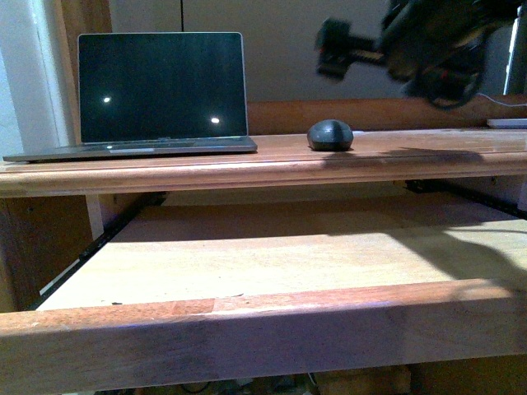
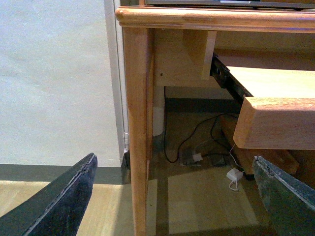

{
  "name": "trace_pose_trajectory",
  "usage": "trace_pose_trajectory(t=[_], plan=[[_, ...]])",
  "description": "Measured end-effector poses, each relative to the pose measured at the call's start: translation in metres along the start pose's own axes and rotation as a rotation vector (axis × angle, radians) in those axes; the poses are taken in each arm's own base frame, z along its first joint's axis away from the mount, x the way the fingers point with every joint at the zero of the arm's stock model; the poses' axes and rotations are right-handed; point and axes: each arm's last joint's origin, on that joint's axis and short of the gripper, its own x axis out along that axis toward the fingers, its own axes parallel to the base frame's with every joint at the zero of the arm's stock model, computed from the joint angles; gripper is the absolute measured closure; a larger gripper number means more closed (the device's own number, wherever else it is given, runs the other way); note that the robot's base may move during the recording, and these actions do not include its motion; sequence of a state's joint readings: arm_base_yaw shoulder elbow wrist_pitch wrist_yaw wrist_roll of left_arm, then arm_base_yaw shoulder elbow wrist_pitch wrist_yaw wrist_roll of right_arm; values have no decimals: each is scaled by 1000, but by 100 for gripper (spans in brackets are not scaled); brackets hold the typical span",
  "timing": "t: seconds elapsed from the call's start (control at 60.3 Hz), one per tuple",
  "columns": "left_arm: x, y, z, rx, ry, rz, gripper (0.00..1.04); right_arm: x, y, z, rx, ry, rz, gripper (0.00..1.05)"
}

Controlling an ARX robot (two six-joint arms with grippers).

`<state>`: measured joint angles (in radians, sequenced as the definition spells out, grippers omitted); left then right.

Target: Place mouse

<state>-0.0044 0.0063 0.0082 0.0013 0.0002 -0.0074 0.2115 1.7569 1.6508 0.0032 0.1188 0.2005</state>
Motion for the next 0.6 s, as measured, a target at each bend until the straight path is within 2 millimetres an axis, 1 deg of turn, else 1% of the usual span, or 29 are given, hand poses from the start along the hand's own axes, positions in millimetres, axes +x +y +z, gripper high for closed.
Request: trace_pose_trajectory(t=[0.017,0.05,0.066,0.083,0.1,0.116,0.133,0.149,0.199,0.249,0.332,0.365,0.381,0.398,0.498,0.597], plan=[[0,0,0,0,0,0,8,-5,-3,2,-4,-11,7,7],[0,0,0,0,0,0,8,-26,-18,7,-14,-49,40,7],[0,0,0,0,0,0,8,-32,-22,8,-17,-55,51,7],[0,0,0,0,0,0,8,-43,-29,8,-23,-67,71,7],[0,0,0,0,0,0,8,-48,-32,8,-28,-71,81,7],[0,0,0,0,0,0,8,-59,-39,7,-41,-79,100,7],[0,0,0,0,0,0,8,-64,-43,6,-45,-82,109,7],[0,0,0,0,0,0,8,-74,-50,3,-60,-86,128,7],[0,0,0,0,0,0,8,-94,-63,-5,-83,-87,162,7],[0,0,0,0,0,0,8,-116,-80,-19,-115,-76,198,7],[0,0,0,0,0,0,8,-141,-102,-46,-133,-30,240,7],[0,0,0,0,0,0,8,-155,-113,-63,-148,0,267,7],[0,0,0,0,0,0,8,-164,-120,-76,-161,27,282,7],[0,0,0,0,0,0,8,-170,-125,-84,-166,46,289,7],[0,0,0,0,0,0,8,-193,-134,-120,-207,130,327,7],[0,0,0,0,0,0,8,-207,-133,-145,-255,171,380,7]])
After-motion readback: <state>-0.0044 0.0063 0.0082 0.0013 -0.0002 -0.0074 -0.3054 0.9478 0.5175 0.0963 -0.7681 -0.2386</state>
